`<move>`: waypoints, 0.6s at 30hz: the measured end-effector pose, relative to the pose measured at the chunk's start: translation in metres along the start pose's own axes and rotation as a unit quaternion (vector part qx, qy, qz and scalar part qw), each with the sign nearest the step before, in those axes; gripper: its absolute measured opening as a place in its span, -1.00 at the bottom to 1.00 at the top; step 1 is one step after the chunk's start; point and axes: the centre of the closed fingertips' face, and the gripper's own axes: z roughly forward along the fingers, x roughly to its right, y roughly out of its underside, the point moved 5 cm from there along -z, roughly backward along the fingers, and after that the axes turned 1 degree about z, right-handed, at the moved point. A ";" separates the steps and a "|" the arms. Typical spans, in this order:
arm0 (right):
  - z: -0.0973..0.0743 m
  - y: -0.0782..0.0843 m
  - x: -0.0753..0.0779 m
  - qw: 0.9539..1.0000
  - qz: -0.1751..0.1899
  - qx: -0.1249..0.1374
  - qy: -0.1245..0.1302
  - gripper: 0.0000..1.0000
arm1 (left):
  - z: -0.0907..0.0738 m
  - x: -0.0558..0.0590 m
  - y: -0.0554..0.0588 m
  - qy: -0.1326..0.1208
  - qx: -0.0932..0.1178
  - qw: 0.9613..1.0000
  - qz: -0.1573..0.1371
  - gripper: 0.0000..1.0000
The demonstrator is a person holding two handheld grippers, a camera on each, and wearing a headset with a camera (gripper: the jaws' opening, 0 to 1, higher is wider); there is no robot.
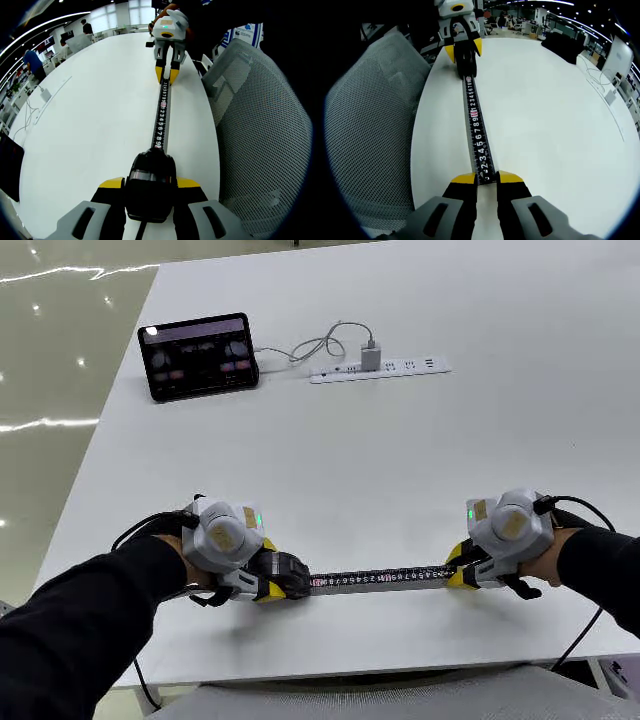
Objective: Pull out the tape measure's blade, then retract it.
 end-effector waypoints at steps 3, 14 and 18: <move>-0.001 0.002 0.000 1.000 0.000 -0.001 0.001 -0.81 | 0.000 0.000 0.000 0.000 0.000 1.000 0.000 -0.36; -0.007 0.010 0.003 1.000 0.005 -0.005 0.002 -0.82 | 0.000 0.001 -0.001 -0.001 0.001 1.000 -0.001 -0.36; -0.009 0.013 0.003 1.000 0.006 -0.007 0.004 -0.82 | 0.000 0.001 -0.001 -0.001 0.001 1.000 -0.001 -0.36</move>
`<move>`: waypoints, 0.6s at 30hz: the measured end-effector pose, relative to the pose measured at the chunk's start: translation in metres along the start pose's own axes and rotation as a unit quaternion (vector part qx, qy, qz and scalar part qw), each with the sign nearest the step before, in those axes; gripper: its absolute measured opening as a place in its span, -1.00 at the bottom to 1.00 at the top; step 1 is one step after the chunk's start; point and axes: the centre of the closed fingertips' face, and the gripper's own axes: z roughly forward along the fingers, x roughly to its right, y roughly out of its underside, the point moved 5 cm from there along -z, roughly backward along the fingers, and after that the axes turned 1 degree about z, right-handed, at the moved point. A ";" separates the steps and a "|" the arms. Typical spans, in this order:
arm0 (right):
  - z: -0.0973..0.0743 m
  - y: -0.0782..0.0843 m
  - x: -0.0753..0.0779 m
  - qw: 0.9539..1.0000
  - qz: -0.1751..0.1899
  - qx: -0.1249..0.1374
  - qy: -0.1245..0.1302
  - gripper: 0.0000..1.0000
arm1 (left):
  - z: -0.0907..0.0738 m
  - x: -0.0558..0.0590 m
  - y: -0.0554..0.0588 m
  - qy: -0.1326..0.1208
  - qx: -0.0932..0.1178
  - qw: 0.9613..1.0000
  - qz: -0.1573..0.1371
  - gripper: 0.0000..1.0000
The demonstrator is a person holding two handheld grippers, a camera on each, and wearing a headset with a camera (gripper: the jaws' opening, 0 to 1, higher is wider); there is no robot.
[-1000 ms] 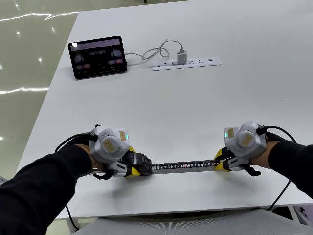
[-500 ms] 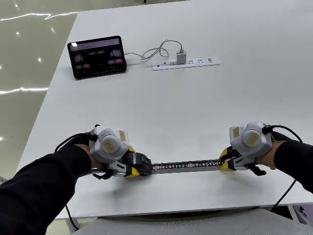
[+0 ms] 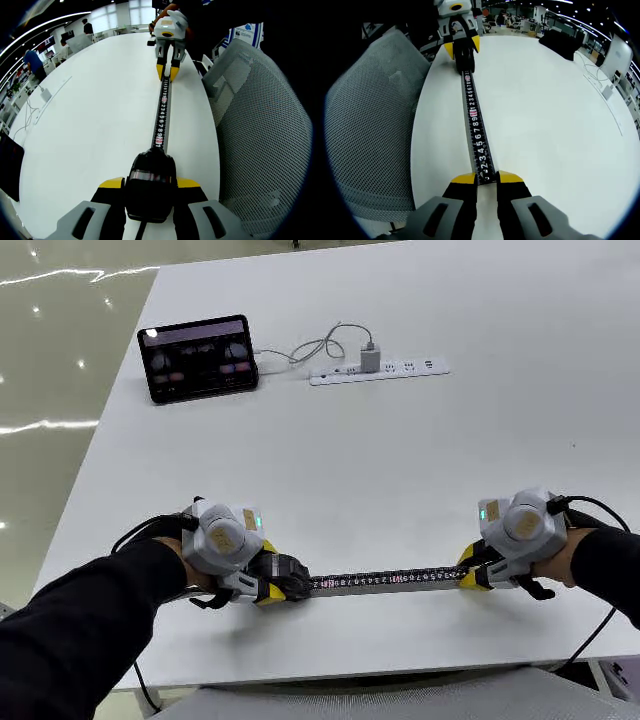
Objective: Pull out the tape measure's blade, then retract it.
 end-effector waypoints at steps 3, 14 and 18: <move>-0.001 0.002 0.001 1.000 0.000 0.000 0.000 -0.82 | 0.000 0.000 0.000 0.000 0.000 1.000 0.000 -0.36; -0.005 0.006 0.002 1.000 0.000 -0.004 0.004 -0.82 | 0.000 0.000 0.000 0.001 -0.001 1.000 0.000 -0.36; -0.006 0.008 0.003 1.000 0.002 -0.004 0.005 -0.82 | -0.001 0.000 0.000 0.001 0.000 1.000 0.000 -0.36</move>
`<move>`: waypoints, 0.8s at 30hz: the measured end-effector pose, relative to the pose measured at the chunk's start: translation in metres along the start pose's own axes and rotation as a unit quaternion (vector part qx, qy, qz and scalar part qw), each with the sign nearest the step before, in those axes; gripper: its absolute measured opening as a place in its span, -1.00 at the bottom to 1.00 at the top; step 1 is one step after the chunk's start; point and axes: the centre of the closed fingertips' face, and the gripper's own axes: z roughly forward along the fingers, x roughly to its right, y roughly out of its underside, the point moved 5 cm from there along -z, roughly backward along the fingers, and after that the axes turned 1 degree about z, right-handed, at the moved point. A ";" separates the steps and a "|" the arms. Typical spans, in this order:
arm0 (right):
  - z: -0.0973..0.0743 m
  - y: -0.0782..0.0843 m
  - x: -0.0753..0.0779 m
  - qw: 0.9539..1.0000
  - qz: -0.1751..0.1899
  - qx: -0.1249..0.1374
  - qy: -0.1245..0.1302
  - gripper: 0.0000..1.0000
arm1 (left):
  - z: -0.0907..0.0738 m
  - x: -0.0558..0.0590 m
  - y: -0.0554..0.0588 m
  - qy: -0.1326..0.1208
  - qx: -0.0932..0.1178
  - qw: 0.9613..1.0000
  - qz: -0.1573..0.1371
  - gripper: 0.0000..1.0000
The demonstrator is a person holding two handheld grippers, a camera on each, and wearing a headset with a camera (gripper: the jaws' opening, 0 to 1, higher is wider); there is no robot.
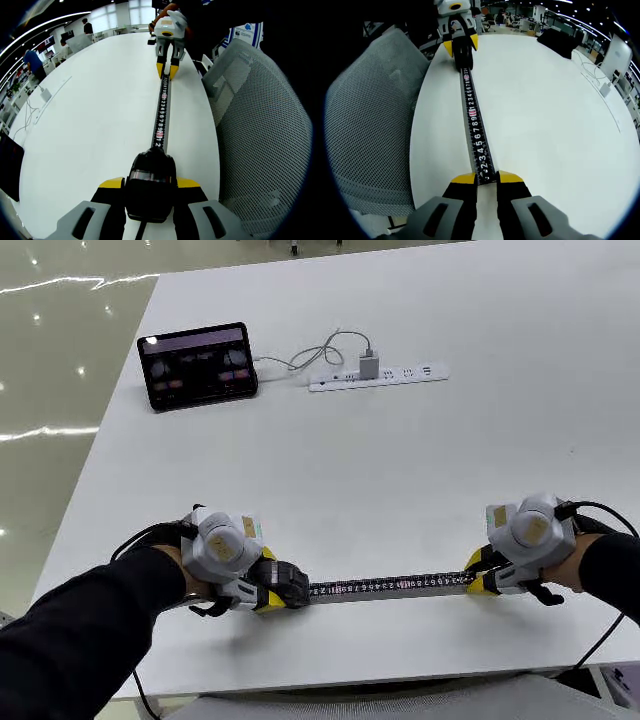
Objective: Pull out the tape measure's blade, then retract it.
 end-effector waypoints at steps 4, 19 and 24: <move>-0.002 0.003 0.000 1.000 0.001 -0.001 0.001 -0.82 | 0.000 0.000 0.000 0.000 0.000 1.000 0.000 -0.36; -0.004 0.004 -0.003 1.000 0.005 0.001 -0.001 -0.81 | 0.001 0.000 0.000 -0.002 0.000 1.000 -0.001 -0.36; -0.004 0.003 -0.004 1.000 0.002 -0.002 -0.005 -0.81 | 0.001 0.000 0.000 -0.002 0.002 1.000 -0.002 -0.36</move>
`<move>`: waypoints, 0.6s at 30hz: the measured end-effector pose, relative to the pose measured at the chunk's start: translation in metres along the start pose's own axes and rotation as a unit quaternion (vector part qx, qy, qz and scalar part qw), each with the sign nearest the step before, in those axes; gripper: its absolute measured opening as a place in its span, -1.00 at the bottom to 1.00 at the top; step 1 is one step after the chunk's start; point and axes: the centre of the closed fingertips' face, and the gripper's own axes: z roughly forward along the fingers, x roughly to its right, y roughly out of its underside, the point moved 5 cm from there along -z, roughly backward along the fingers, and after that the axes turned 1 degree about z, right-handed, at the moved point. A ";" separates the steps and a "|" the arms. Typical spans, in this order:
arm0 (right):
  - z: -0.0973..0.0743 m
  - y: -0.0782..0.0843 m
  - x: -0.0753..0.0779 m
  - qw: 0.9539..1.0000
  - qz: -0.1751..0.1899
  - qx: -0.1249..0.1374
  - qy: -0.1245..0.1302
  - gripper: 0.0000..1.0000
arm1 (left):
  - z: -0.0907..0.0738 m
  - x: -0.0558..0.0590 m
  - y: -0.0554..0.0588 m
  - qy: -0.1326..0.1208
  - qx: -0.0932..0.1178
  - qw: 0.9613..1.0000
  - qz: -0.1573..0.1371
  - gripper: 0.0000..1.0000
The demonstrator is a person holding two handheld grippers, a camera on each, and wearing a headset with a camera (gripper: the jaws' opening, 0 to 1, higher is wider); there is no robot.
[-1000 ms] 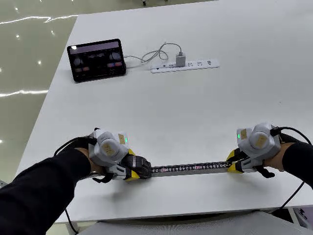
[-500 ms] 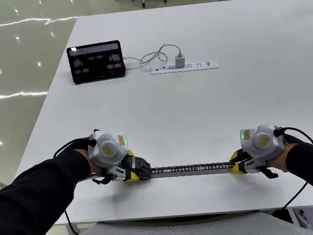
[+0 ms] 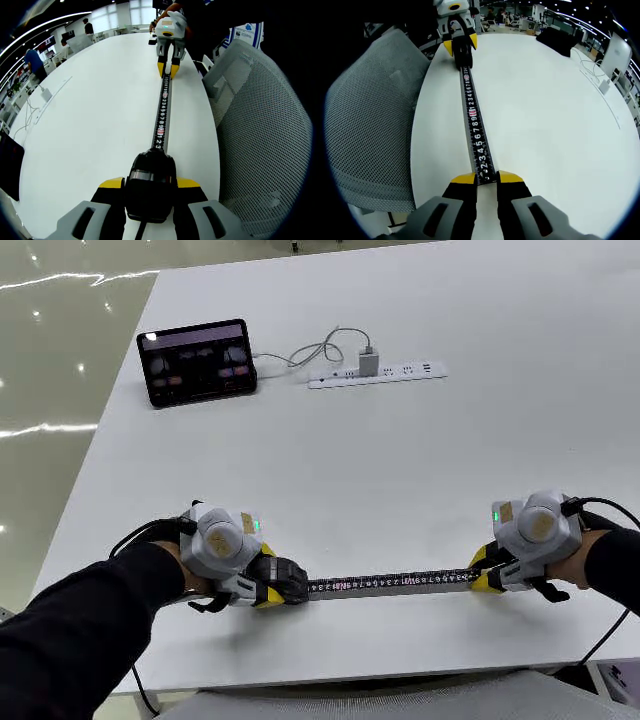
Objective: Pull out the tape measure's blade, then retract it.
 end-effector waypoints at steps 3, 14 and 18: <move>0.000 -0.001 0.000 1.000 0.001 0.003 -0.001 -0.80 | 0.000 0.000 0.000 0.001 0.000 1.000 -0.001 -0.36; 0.002 -0.003 0.003 0.999 -0.024 -0.024 -0.013 -0.76 | 0.001 -0.001 -0.001 0.002 -0.002 1.000 0.003 -0.36; 0.003 -0.003 0.000 0.999 -0.030 -0.016 -0.018 -0.65 | 0.002 -0.001 -0.002 0.006 -0.007 1.000 0.007 -0.35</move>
